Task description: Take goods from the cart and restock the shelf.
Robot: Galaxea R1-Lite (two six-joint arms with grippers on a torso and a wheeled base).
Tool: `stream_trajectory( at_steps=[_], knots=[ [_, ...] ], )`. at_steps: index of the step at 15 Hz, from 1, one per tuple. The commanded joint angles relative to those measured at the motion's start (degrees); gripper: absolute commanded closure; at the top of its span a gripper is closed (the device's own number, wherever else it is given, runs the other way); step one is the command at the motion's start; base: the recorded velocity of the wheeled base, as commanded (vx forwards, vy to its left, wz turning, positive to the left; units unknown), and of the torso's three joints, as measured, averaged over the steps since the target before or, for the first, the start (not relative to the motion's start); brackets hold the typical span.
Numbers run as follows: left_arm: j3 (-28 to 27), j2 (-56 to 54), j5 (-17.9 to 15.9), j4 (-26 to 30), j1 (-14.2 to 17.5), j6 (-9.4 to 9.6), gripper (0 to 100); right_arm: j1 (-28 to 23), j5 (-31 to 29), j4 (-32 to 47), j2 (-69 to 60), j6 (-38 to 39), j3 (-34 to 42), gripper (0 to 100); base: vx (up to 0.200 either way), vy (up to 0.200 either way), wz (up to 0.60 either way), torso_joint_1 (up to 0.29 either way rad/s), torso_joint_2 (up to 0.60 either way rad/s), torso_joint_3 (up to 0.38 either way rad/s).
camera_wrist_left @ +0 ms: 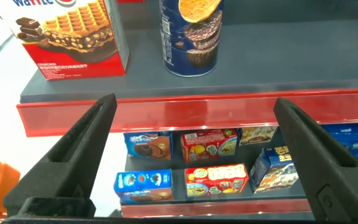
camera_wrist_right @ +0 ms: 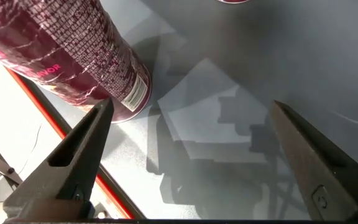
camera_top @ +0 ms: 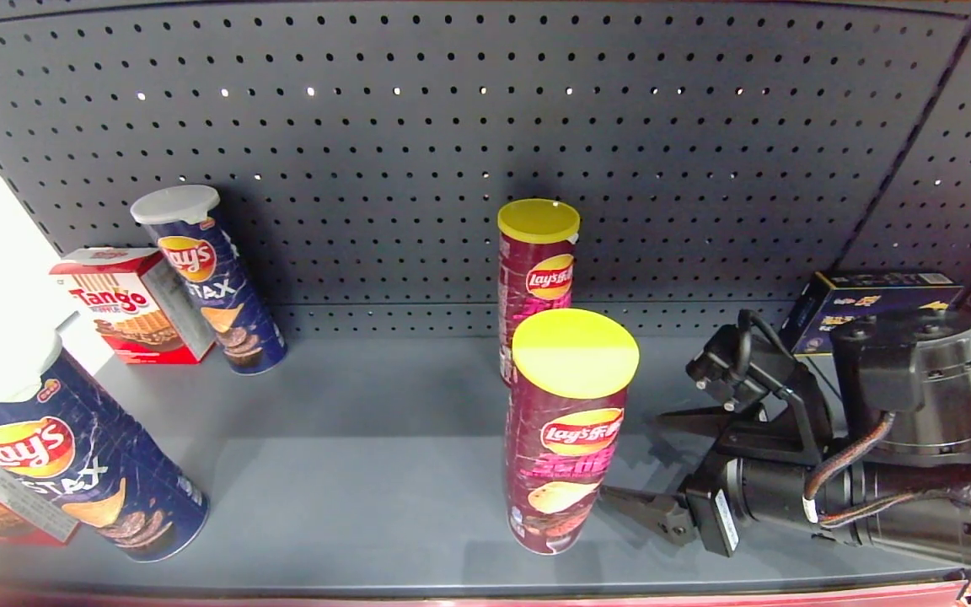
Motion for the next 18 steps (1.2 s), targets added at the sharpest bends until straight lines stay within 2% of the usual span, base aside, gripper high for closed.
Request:
stream_trajectory(
  at_steps=[1, 18],
  knots=[
    [0.0, 0.1, 0.0, 0.0, 0.0, 0.0, 0, 0.0, 0.1, 0.0, -0.2, 0.0, 0.0, 0, 0.0, 0.0, 0.0, 0.0, 0.0, 0.0],
    [0.0, 0.1, 0.0, 0.0, 0.0, 0.0, 0, 0.1, 0.1, -0.8, 1.0, 0.0, 0.1, 0, 0.0, 0.0, 0.0, 0.0, 0.0, 0.0]
  ],
)
